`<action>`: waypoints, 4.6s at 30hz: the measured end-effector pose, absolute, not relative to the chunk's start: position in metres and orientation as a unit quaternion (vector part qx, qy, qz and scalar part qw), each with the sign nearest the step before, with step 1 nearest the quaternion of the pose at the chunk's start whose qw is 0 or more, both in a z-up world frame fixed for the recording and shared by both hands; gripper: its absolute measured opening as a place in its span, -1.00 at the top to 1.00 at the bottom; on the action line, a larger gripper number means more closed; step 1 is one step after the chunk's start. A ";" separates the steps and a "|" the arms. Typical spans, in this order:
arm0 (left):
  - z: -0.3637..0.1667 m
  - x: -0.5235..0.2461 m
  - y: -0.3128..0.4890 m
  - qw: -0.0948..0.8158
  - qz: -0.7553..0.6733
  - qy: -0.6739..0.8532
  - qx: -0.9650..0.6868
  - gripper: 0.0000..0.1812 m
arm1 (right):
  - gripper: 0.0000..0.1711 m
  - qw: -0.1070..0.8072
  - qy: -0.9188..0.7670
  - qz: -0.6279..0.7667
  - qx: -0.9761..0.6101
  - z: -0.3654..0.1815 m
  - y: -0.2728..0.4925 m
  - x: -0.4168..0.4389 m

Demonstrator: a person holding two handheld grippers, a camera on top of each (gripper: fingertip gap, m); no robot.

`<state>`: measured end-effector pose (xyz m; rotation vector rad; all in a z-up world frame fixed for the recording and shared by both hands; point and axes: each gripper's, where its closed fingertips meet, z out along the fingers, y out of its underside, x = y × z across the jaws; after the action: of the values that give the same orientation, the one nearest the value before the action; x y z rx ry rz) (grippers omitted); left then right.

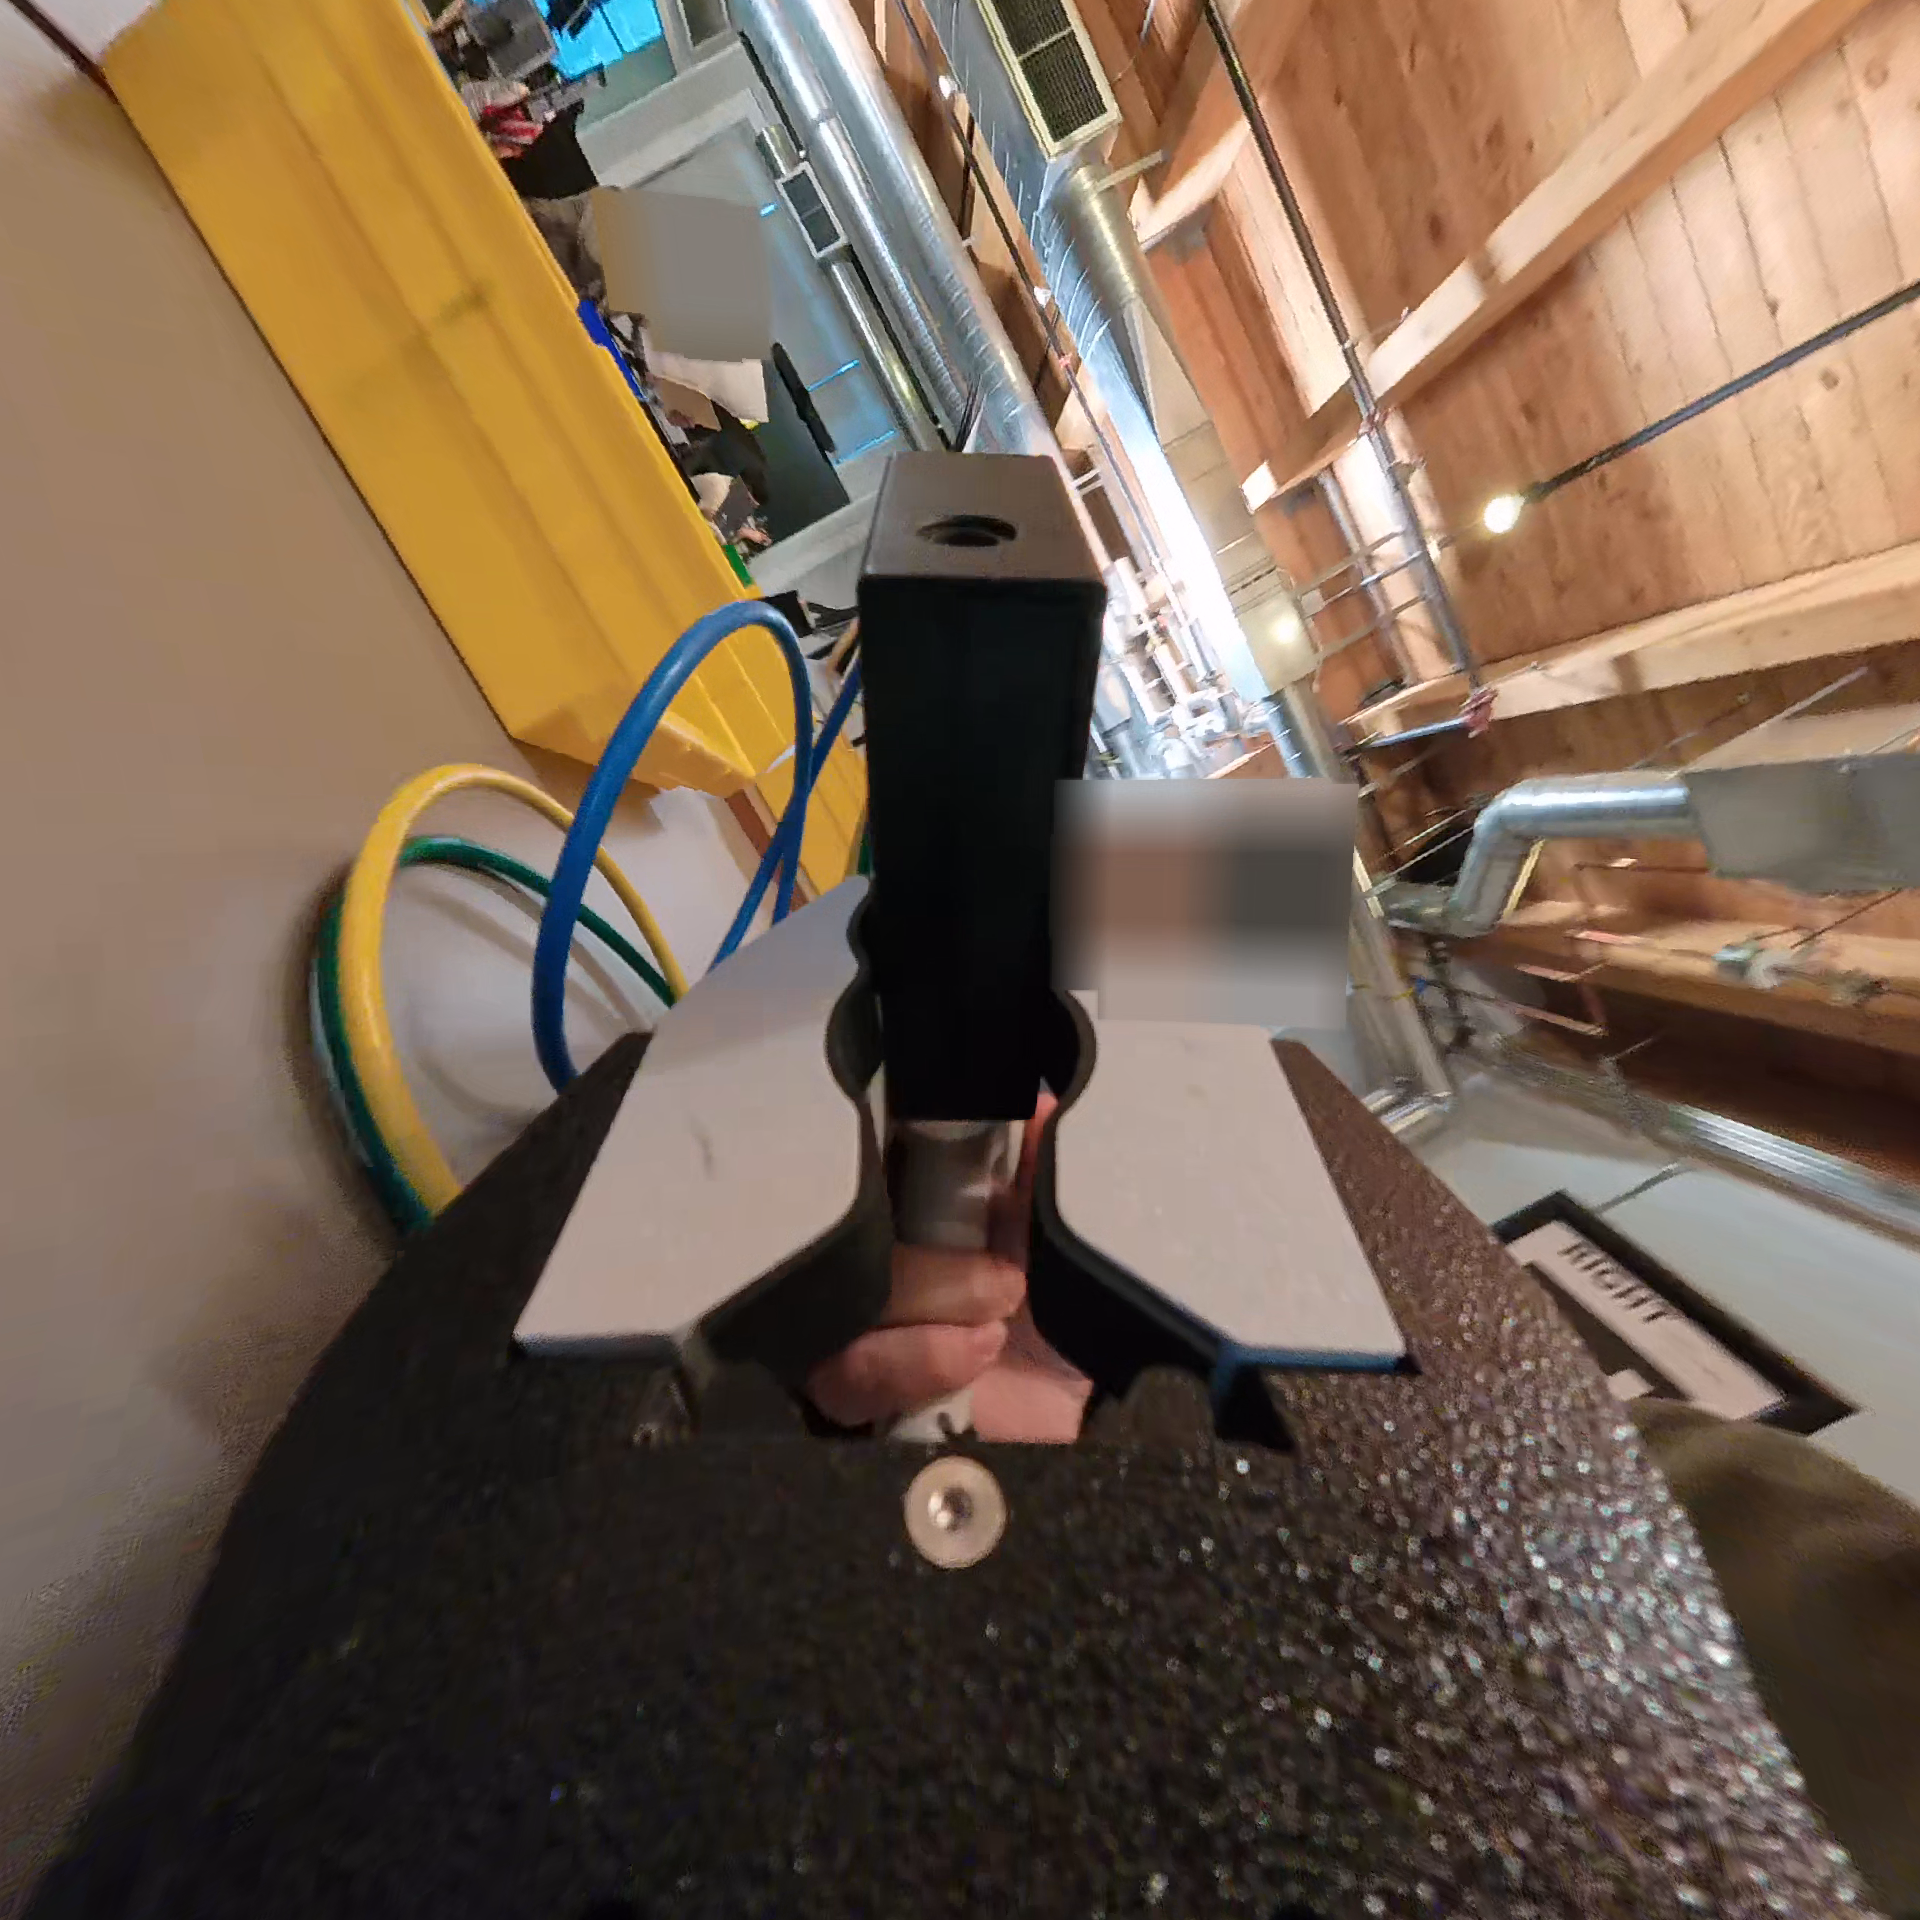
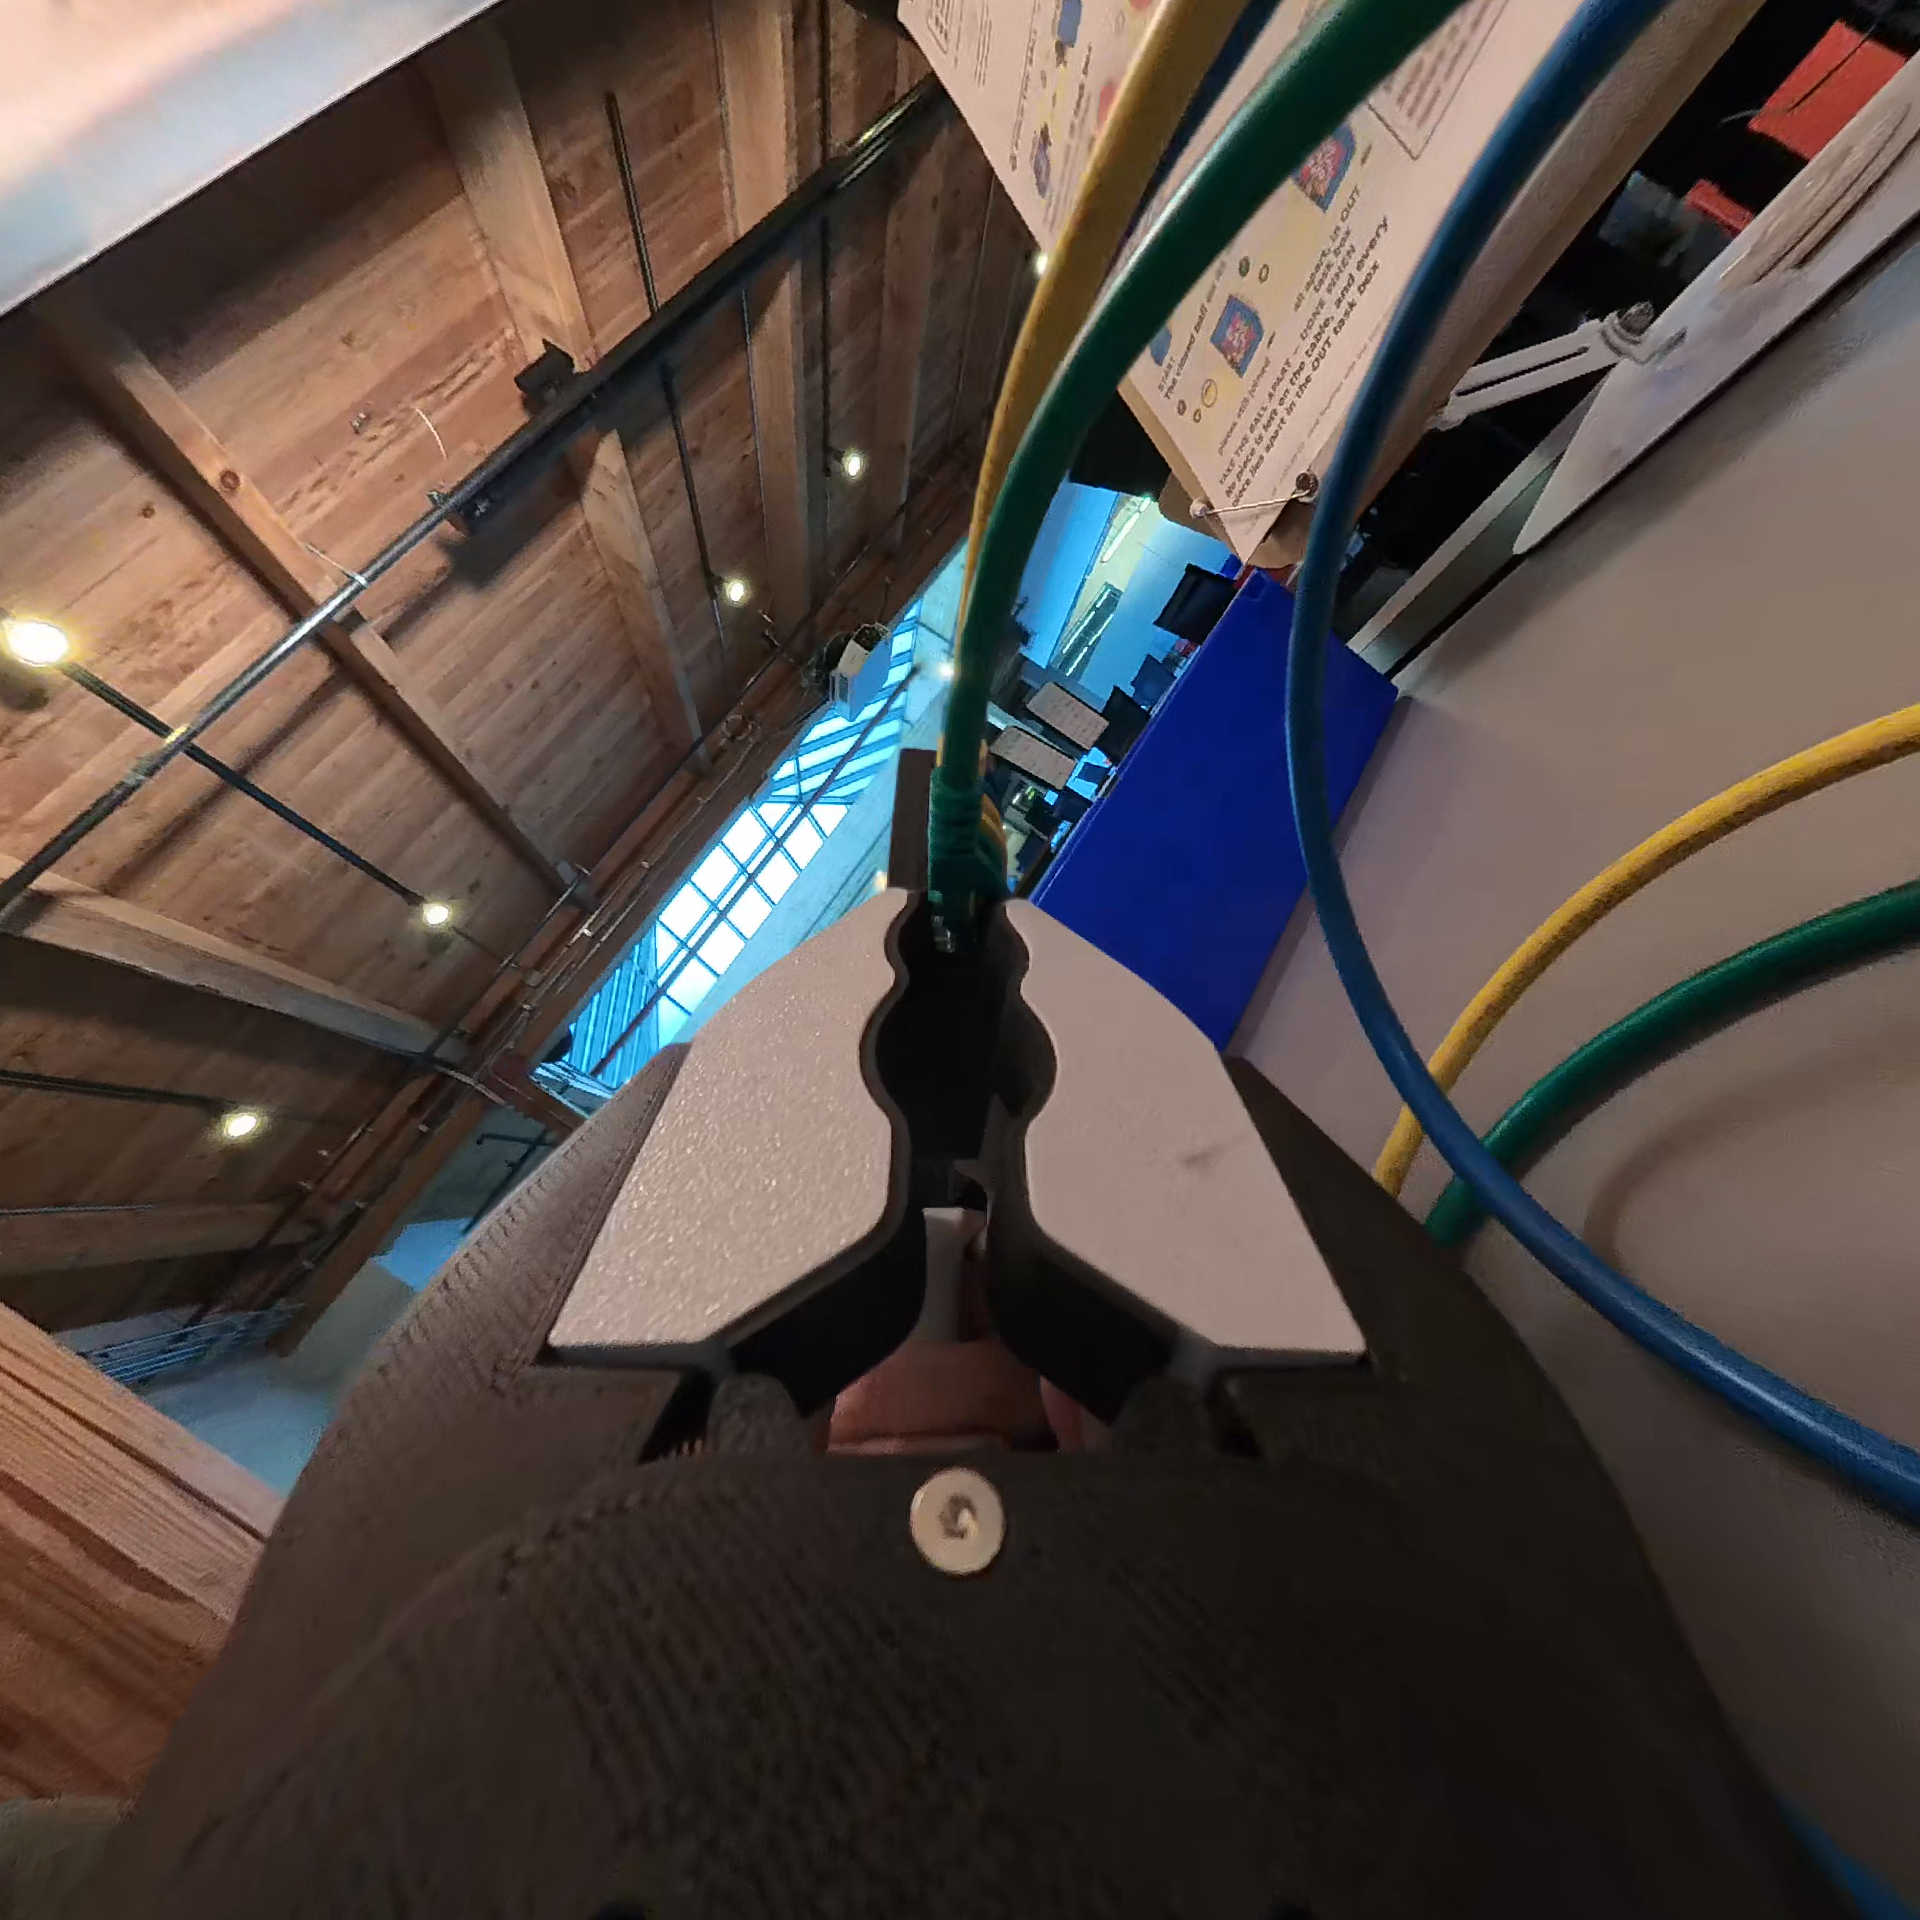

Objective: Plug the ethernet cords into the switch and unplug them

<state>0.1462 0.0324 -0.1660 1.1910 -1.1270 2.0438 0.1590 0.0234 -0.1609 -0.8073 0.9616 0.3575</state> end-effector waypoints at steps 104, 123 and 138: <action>-0.161 0.154 0.067 0.224 0.771 -0.306 0.512 0.70 | 0.72 0.770 0.444 0.222 -0.400 -0.163 0.055 0.164; -0.172 0.154 0.058 0.233 0.767 -0.289 0.523 0.70 | 0.84 0.774 0.468 0.188 -0.383 -0.172 0.049 0.165; -0.175 0.162 0.060 0.222 0.784 -0.274 0.511 0.70 | 0.85 0.789 0.486 0.180 -0.330 -0.174 0.051 0.175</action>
<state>0.1620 0.0600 -0.1755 1.4114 -0.7570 2.1656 0.1746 0.0515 -0.1736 -0.7112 1.0466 0.3882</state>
